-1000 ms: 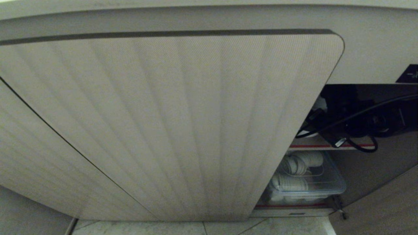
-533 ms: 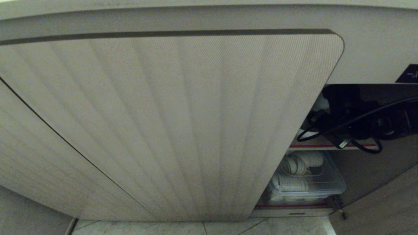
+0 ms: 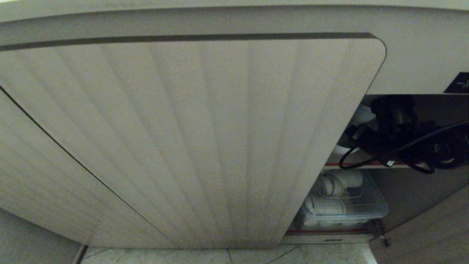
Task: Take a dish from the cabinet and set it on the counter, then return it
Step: Put it back into the cabinet
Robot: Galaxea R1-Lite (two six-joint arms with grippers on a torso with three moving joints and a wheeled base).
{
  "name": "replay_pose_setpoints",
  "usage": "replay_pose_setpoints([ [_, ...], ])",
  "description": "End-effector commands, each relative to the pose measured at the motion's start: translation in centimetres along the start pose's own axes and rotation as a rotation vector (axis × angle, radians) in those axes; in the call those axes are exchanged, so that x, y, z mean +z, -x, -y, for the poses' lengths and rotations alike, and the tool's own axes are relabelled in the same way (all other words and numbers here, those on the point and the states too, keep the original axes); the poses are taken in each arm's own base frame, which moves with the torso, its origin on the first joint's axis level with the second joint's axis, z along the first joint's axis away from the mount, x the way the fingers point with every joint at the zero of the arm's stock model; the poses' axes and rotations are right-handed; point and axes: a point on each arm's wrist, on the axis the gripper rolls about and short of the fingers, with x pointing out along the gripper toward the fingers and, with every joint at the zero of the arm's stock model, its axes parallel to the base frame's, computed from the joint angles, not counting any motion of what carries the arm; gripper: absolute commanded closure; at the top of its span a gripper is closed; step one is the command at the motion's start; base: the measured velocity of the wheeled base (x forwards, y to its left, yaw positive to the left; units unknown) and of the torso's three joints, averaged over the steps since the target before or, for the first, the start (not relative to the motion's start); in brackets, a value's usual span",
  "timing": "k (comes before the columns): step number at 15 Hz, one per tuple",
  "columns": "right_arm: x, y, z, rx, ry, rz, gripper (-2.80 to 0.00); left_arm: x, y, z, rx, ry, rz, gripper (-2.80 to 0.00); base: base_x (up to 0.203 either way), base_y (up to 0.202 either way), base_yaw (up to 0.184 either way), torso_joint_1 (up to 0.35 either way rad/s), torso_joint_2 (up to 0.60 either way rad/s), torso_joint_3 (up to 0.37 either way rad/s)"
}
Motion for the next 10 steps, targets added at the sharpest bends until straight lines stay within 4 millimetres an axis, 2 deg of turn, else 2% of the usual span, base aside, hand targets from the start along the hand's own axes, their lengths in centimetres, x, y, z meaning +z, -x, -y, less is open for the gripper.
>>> replay_pose_setpoints([
  [1,-0.1,0.5,0.5,0.013,0.022,0.018,-2.8,0.0,0.0,0.0,0.0,0.0,0.001,0.0,0.0,0.0,0.0,0.0,0.0,0.0],
  [5,0.4,1.0,0.4,0.035,0.056,0.05,-2.8,0.0,0.0,0.0,0.0,0.0,0.001,0.0,0.0,0.0,0.0,0.0,0.0,0.0],
  [10,-0.1,1.8,1.6,0.034,0.109,0.057,-2.8,0.0,0.0,0.0,0.0,0.0,0.001,0.0,0.0,0.0,0.0,0.0,0.0,0.0],
])
